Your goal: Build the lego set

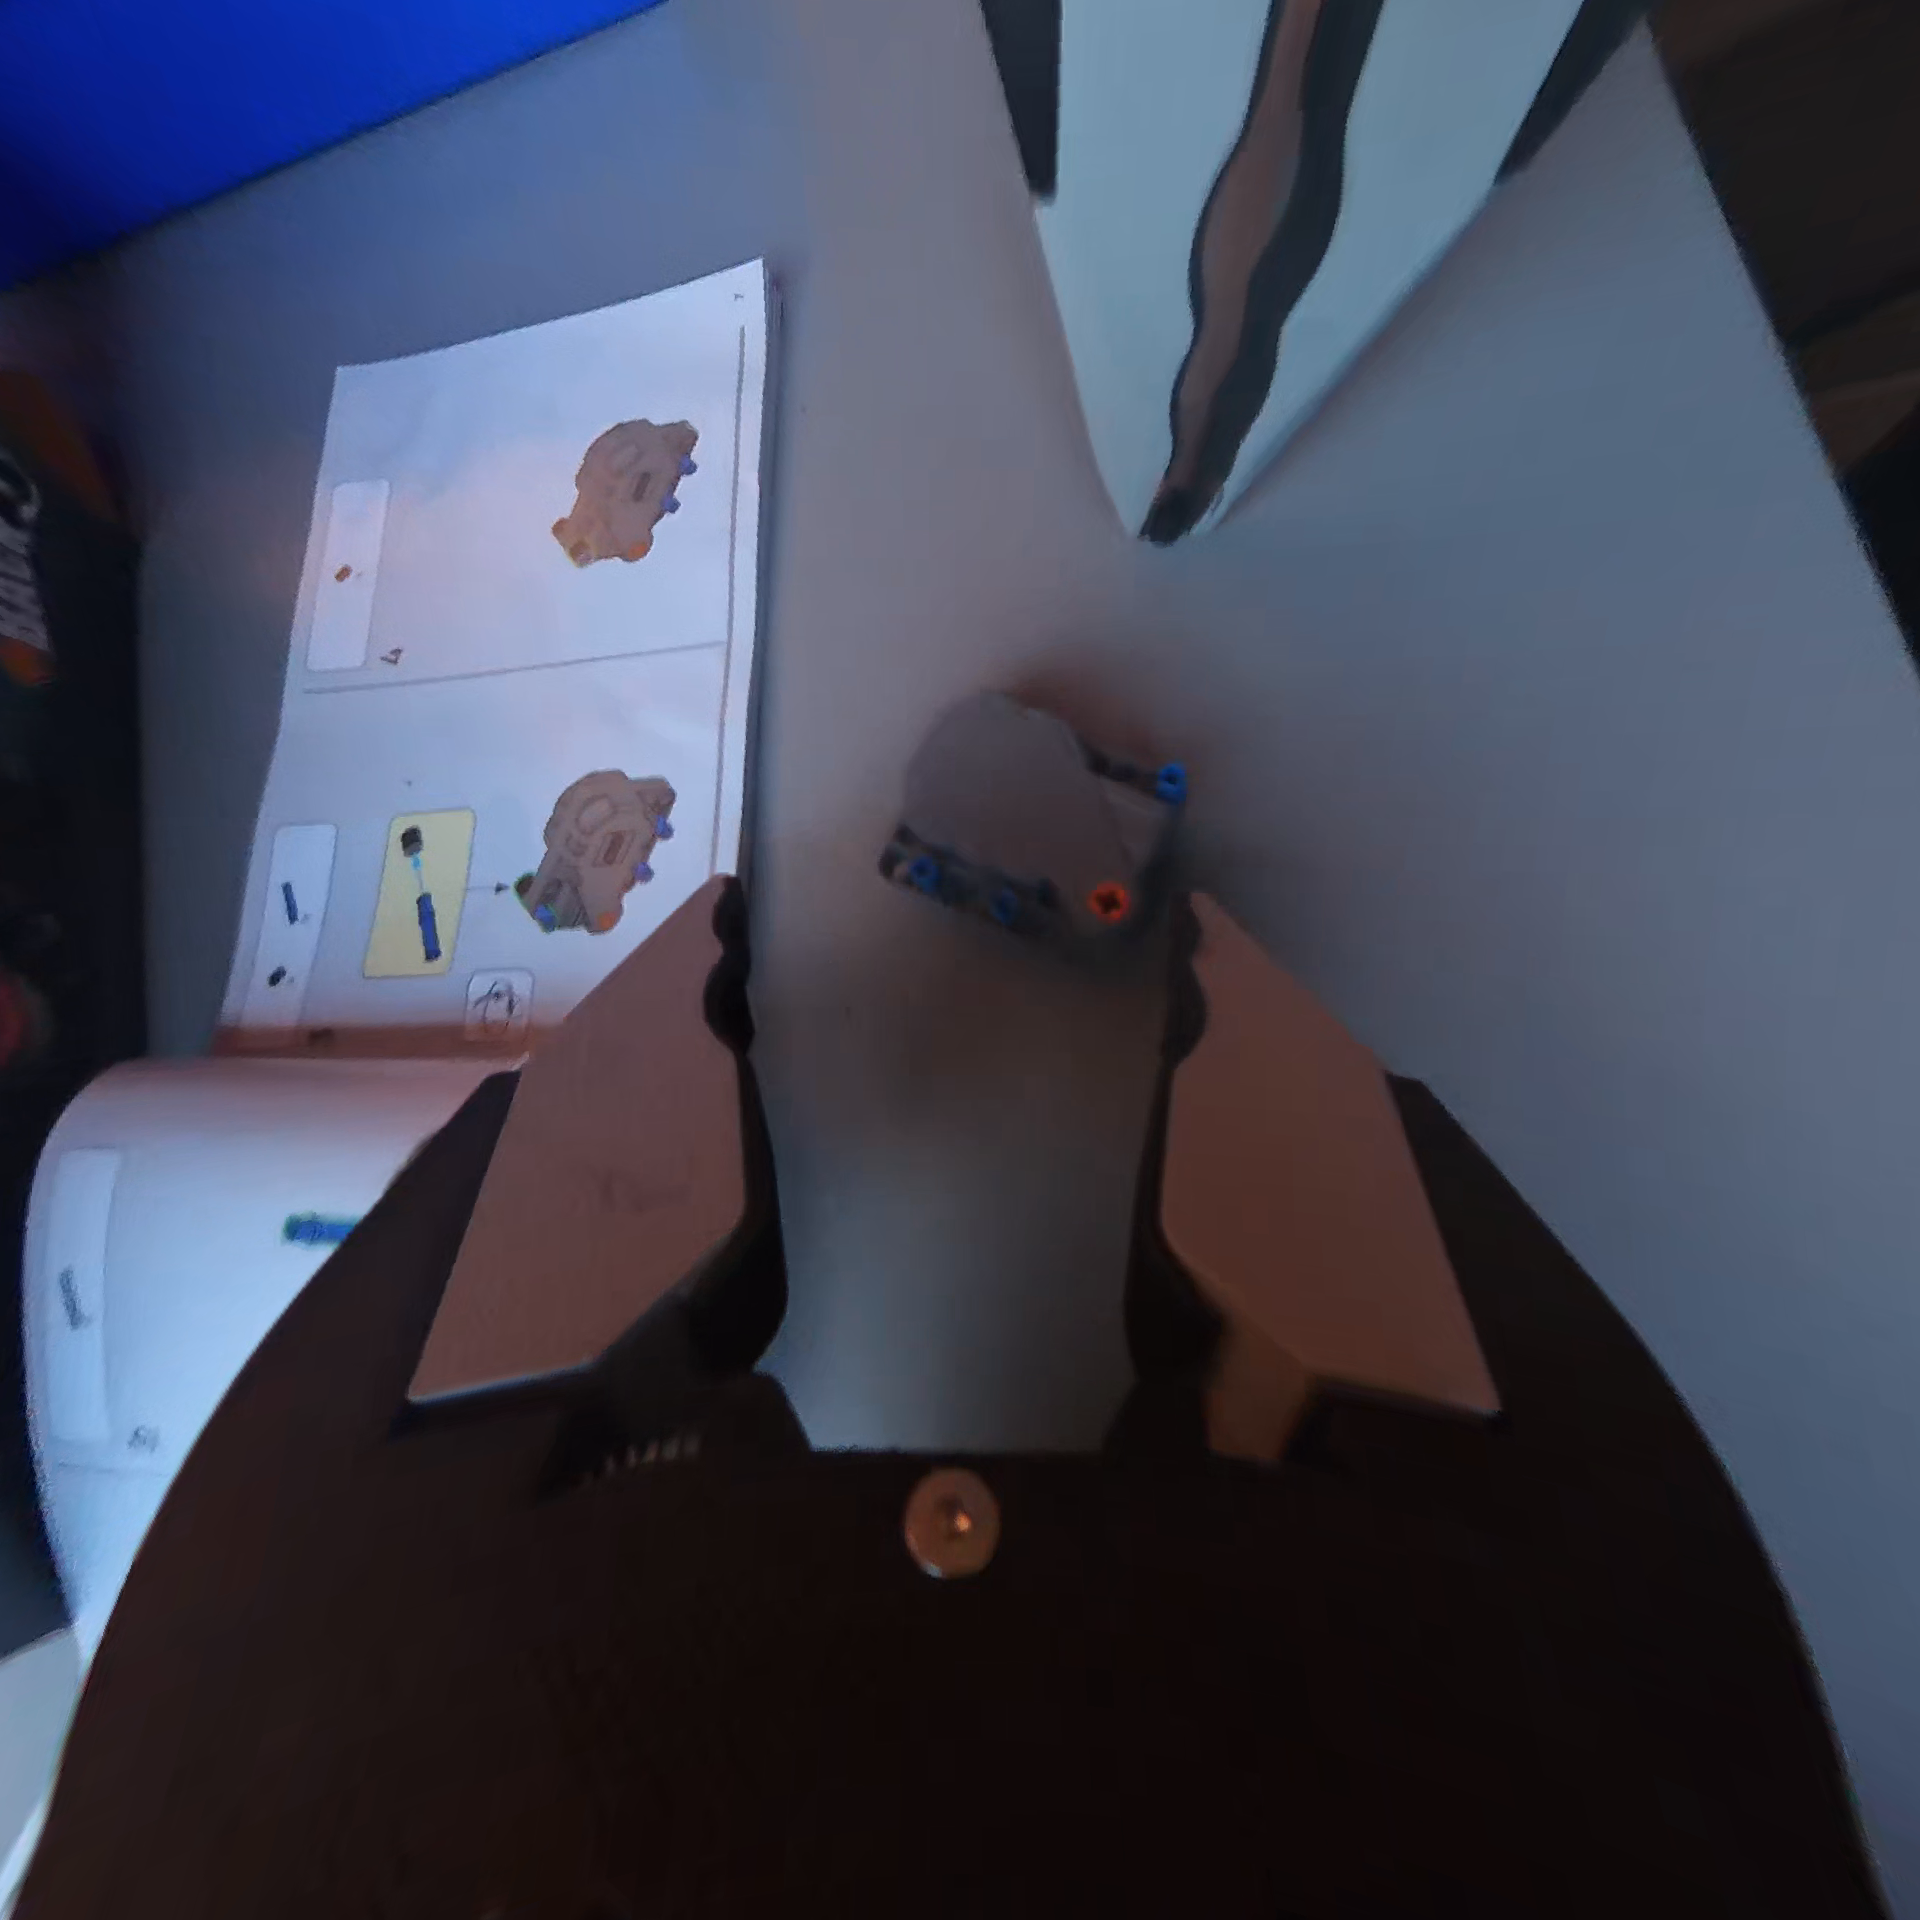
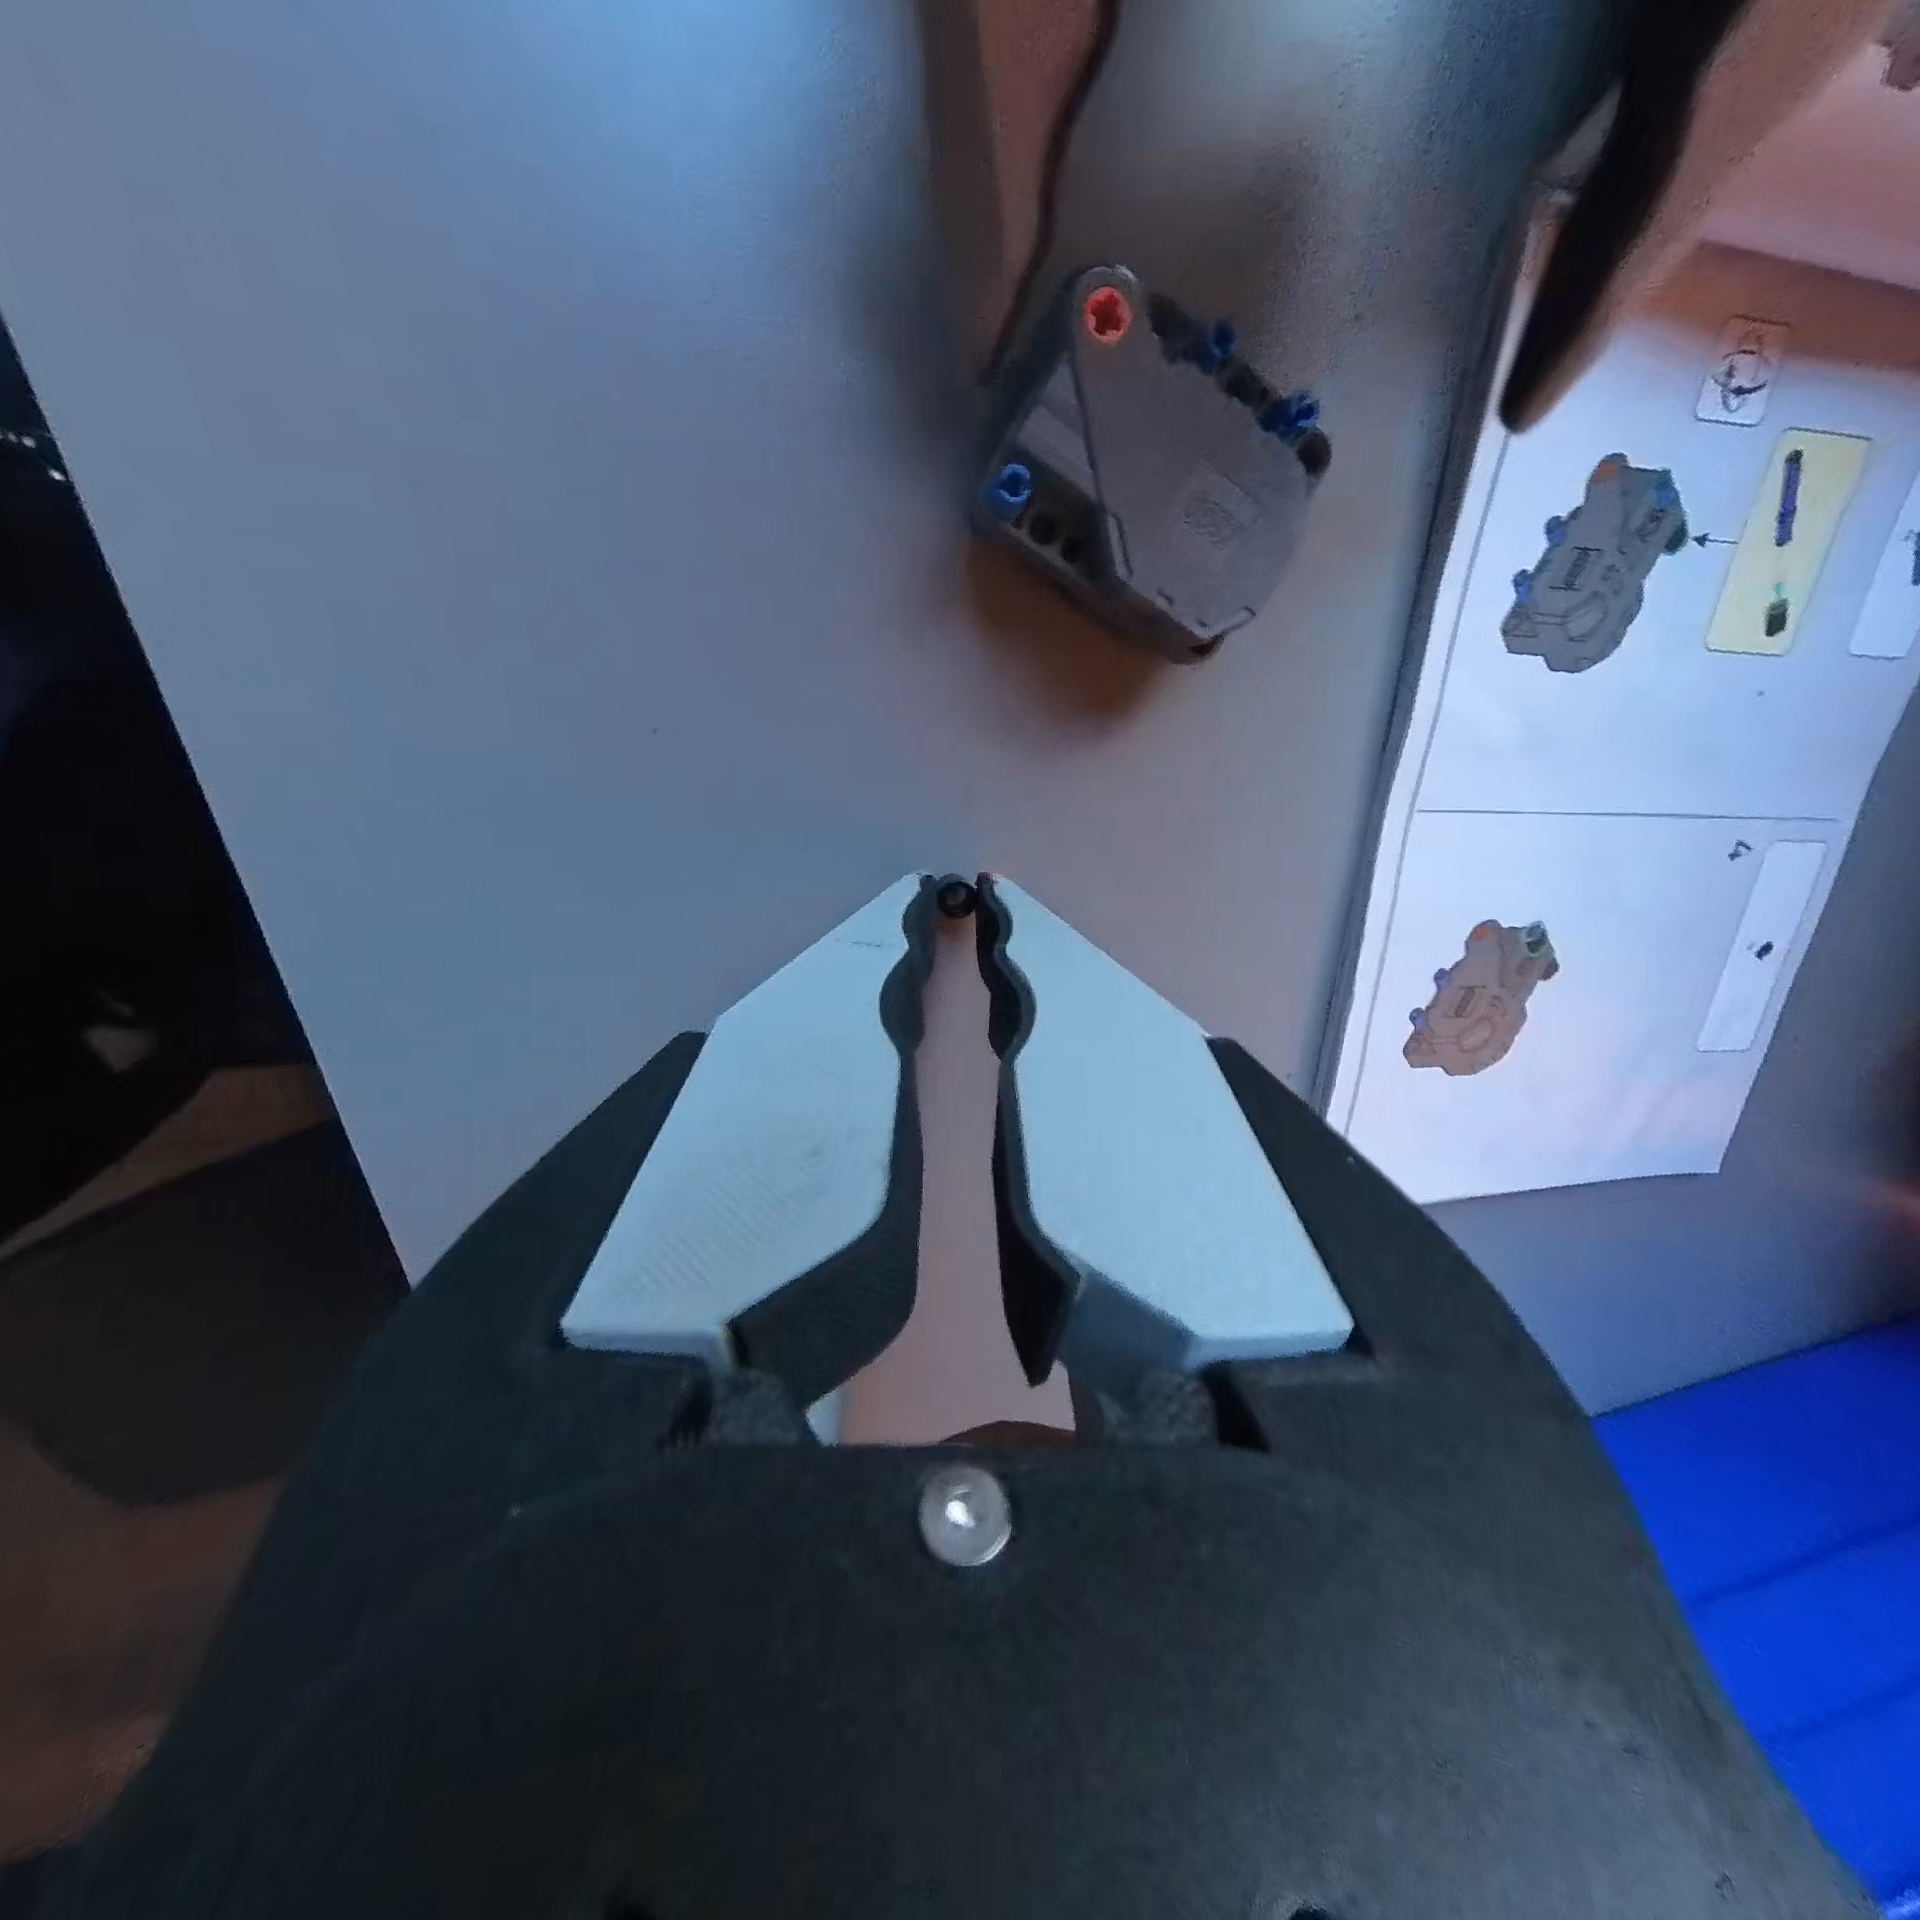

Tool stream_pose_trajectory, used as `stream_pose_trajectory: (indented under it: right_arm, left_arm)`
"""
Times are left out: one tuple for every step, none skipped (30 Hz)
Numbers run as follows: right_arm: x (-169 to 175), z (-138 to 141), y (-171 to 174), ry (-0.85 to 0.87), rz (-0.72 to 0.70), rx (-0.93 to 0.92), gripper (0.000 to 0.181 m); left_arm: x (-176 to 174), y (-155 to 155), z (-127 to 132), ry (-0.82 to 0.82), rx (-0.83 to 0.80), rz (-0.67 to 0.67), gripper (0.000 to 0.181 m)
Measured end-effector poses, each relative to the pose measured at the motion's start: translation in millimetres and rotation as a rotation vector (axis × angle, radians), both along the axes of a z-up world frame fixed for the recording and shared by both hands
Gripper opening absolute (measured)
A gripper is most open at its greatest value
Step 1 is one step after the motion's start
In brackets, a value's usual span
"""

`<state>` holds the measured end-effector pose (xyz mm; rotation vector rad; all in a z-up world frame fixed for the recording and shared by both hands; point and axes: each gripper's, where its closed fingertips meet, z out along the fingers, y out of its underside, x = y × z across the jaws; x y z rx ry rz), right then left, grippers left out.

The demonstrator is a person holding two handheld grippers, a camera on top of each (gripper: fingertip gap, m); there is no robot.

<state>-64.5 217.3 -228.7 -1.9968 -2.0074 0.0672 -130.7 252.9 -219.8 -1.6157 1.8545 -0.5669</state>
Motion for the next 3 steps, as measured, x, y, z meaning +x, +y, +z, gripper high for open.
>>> stream_pose_trajectory:
  right_arm:
    - [-0.9,-0.8,0.0,-0.008,0.005,-0.002,0.004]
    - [-2.3,-0.6,0.5,-0.007,0.009,0.000,0.004]
    - [-3.6,-0.7,0.5,-0.006,0.012,0.000,0.004]
  left_arm:
    - [1.9,-2.0,0.6,-0.006,-0.024,-0.019,0.079]
    - [4.7,-6.1,1.5,-0.014,-0.052,-0.049,0.075]
    - [6.8,-10.0,1.7,-0.018,-0.070,-0.080,0.071]
